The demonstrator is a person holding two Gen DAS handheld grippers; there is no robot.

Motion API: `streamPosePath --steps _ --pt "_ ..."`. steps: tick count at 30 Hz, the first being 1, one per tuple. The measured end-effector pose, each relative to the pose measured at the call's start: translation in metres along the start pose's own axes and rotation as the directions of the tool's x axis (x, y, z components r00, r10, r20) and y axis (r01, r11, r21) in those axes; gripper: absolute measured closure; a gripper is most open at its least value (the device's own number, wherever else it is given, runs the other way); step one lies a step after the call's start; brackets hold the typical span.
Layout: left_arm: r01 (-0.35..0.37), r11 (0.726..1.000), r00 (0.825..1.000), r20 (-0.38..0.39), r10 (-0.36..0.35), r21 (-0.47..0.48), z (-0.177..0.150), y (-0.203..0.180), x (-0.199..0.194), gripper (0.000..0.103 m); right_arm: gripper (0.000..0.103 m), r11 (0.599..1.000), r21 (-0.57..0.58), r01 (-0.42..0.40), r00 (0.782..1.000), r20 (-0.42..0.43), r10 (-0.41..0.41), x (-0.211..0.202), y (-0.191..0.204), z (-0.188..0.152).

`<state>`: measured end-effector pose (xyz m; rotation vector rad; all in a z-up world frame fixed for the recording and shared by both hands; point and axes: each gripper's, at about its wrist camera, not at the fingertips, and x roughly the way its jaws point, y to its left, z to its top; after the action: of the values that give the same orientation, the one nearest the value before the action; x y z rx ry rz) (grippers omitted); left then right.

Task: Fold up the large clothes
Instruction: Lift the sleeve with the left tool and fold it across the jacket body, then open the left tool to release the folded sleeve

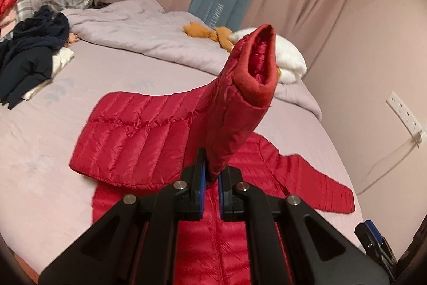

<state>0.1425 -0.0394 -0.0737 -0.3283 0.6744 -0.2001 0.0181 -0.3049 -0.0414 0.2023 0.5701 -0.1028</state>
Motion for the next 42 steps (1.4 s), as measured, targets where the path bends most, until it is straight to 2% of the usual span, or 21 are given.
streamPosePath --steps 19,26,31,37,42 --pt "0.039 0.993 0.985 -0.170 -0.020 0.111 -0.048 -0.034 0.047 0.096 0.026 0.996 0.049 0.071 0.997 -0.017 -0.070 -0.006 -0.020 -0.008" --pt "0.054 0.992 0.970 -0.243 -0.024 0.117 -0.065 -0.039 0.066 0.096 0.026 0.995 0.058 0.084 0.996 -0.025 -0.082 -0.006 -0.024 -0.011" --pt "0.077 0.991 0.952 -0.304 -0.041 0.107 -0.079 -0.041 0.079 0.096 0.026 0.994 0.065 0.090 0.996 -0.034 -0.088 -0.007 -0.027 -0.014" --pt "0.084 0.989 0.941 -0.336 -0.040 0.118 -0.092 -0.046 0.086 0.096 0.026 0.993 0.068 0.099 0.994 -0.052 -0.095 -0.005 -0.029 -0.018" --pt "0.099 0.992 0.929 -0.366 -0.062 0.082 -0.100 -0.042 0.091 0.094 0.026 0.993 0.070 0.097 0.993 -0.079 -0.091 -0.001 -0.028 -0.022"
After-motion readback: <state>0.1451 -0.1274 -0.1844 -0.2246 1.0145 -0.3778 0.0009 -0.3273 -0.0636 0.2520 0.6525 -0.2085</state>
